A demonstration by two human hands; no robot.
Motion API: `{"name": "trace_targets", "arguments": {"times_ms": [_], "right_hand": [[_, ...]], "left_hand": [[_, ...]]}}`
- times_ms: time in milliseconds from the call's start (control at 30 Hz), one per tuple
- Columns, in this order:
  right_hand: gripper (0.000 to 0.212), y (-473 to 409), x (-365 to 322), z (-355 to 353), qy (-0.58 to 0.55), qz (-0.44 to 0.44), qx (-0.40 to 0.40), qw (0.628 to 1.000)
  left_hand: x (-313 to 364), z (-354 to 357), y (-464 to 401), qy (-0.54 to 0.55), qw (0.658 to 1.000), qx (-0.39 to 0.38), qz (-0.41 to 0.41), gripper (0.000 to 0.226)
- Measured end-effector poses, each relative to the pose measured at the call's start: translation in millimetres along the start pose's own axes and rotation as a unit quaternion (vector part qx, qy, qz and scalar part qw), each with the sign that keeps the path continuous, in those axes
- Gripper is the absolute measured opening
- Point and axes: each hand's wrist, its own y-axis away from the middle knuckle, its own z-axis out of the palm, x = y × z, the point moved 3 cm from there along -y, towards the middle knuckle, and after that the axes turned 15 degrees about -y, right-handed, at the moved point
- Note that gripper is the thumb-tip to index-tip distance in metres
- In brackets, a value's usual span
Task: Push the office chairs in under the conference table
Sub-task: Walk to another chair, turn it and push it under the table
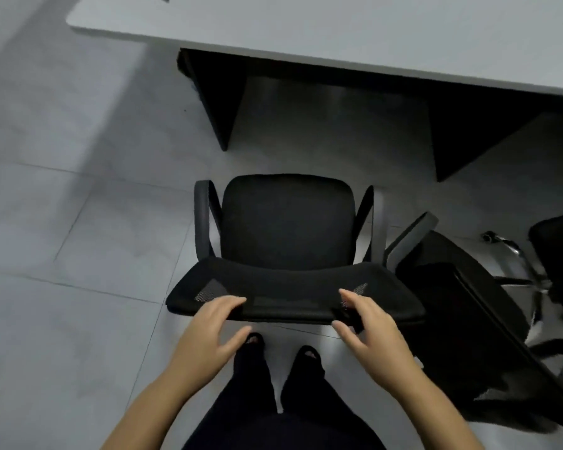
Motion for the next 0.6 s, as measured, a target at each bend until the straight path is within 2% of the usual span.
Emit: {"name": "trace_targets", "arguments": {"times_ms": [67, 133, 200, 400, 600], "right_hand": [[0.051, -5.2, 10.3, 0.3, 0.119, -0.035, -0.036, 0.992], [0.047, -12.9, 19.1, 0.3, 0.184, -0.062, -0.049, 0.980], [0.045, -23.3, 23.5, -1.2, 0.211, -0.069, -0.055, 0.974], [0.046, -50.9, 25.4, -2.8, 0.272, -0.062, -0.059, 0.958], [0.046, -81.9, 18.8, -4.7, 0.257, -0.076, -0.033, 0.963]], "left_hand": [[2.4, 9.4, -2.3, -0.114, 0.992, 0.020, 0.057, 0.058], [4.6, 16.8, -8.5, -0.207, 0.974, 0.042, 0.079, 0.050], [4.4, 22.0, -18.5, -0.253, 0.963, 0.053, 0.078, 0.038], [-1.5, 14.9, -46.8, -0.250, 0.966, 0.061, 0.033, 0.037], [-14.3, 5.6, -79.8, -0.264, 0.963, 0.051, 0.005, 0.033]]}}
